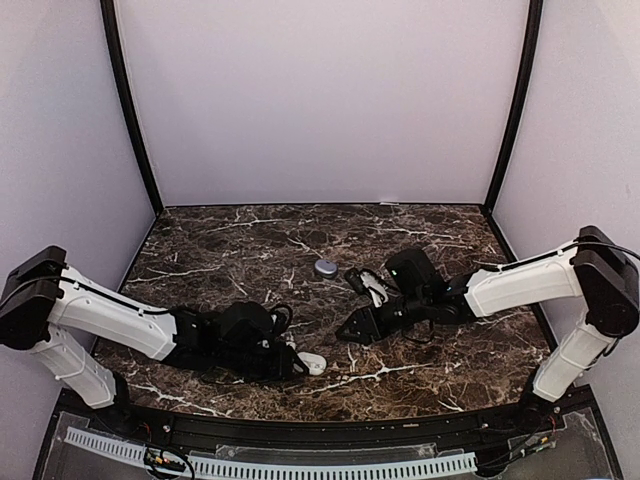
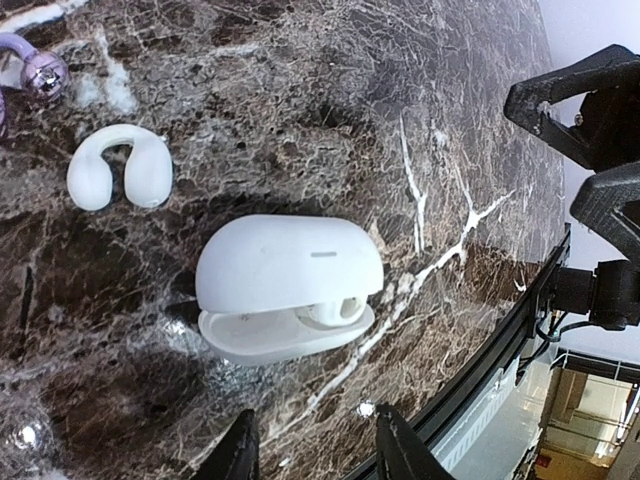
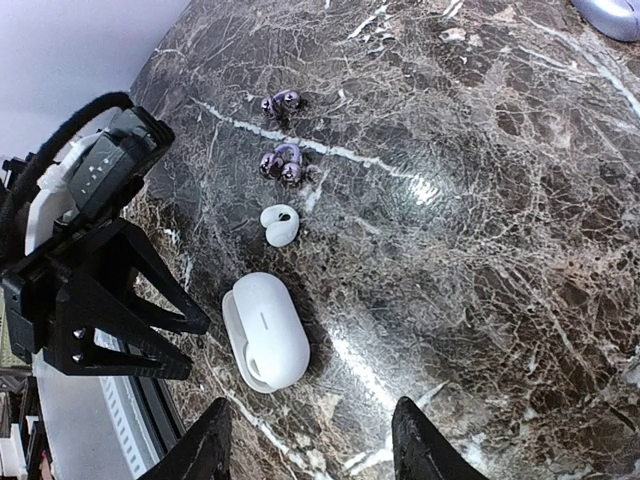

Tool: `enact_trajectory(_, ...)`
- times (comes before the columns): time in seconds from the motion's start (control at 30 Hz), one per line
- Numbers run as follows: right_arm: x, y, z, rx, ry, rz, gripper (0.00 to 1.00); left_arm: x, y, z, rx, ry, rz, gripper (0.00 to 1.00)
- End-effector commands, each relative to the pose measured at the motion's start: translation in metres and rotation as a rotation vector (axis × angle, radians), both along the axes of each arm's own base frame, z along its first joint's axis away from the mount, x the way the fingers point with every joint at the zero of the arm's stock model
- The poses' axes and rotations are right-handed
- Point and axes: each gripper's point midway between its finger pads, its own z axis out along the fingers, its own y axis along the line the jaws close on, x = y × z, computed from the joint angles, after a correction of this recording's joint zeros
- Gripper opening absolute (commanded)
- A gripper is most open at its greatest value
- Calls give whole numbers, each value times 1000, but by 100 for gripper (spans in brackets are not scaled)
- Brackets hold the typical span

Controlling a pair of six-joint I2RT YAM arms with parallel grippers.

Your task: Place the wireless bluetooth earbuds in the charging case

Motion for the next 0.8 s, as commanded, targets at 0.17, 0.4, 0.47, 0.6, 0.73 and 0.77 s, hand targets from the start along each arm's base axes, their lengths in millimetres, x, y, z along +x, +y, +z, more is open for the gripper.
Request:
enact_trajectory(0.17,2,-2,5,23,-3,1,51,20,-27,-9,-44,-12,15,36)
enact_trajectory(0.4,-1,-7,-3,13,9,-2,50,63,-21,-6,-26,-74,44,34)
enact_trajectory(0.47,-1,-8,-6,10,15,-4,50,75,-25,-3,-6,-105,26,35)
enact_trajectory(0.6,1,-5,-7,12,24,-8,50,93,-29,-2,36,-138,5,36)
enact_trajectory(0.73,1,-3,-8,15,36,-6,50,95,-26,-1,75,-132,-2,36)
enact_trajectory(0.77,1,-3,-8,14,40,-9,50,93,-23,-2,88,-122,-1,36)
